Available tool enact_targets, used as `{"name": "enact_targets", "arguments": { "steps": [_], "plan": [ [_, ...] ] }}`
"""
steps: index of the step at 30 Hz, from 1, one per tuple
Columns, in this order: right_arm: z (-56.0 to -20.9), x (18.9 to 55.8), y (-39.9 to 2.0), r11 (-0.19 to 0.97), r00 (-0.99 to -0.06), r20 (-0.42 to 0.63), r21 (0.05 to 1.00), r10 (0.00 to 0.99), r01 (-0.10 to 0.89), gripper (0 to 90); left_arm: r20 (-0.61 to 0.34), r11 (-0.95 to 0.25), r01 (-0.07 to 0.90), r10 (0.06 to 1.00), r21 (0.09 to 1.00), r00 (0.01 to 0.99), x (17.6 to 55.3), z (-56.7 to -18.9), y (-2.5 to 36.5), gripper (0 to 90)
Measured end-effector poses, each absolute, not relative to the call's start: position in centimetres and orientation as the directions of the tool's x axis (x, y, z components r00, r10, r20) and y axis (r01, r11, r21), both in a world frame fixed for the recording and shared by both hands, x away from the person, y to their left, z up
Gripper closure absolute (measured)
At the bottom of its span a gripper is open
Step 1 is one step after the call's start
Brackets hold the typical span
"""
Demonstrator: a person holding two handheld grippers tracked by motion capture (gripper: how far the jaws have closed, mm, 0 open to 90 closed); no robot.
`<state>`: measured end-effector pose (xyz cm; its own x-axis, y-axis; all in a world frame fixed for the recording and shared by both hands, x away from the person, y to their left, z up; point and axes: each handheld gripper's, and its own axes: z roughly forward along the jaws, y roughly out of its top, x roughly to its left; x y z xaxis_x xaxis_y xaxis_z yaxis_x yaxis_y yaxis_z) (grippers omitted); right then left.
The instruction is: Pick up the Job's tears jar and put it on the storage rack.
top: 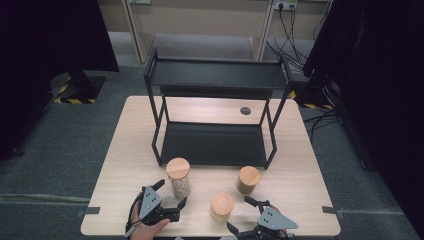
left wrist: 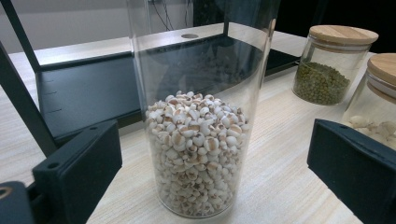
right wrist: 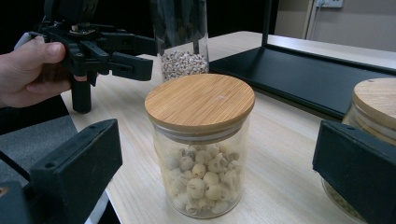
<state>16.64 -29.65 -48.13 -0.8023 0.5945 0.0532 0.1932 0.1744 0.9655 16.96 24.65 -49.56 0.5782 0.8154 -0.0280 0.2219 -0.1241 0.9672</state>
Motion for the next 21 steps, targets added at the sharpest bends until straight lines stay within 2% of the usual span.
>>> {"name": "enact_targets", "arguments": {
  "steps": [21],
  "plan": [
    [-48.16,16.52,-29.64,0.169,-0.803,0.052,0.968,0.594,0.188,1.7,-0.027,-0.128,0.225,0.816,0.966,0.577,16.93,-49.59,24.58,2.8]
  ]
}}
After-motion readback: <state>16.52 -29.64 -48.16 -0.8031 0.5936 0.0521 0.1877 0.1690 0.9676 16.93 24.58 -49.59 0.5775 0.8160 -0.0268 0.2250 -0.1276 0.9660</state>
